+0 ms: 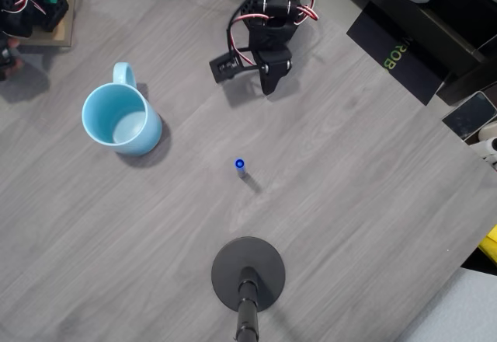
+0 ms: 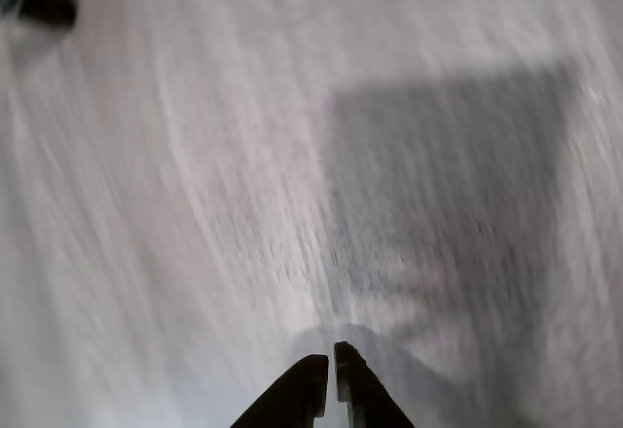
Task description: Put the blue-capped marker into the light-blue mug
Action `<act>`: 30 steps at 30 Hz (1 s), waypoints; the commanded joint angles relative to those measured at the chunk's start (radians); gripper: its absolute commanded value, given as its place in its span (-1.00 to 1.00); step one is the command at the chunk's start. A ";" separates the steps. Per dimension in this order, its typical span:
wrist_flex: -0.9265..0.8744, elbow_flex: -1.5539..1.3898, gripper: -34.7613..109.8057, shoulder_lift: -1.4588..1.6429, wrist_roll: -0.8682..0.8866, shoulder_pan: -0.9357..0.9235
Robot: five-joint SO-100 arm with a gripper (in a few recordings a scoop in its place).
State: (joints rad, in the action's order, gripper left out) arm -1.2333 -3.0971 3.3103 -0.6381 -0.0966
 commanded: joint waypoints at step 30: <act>1.095 -0.011 -0.15 0.026 -1.138 -0.187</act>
State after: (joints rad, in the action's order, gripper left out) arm -0.1641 -3.1002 3.3103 -1.6091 -0.2930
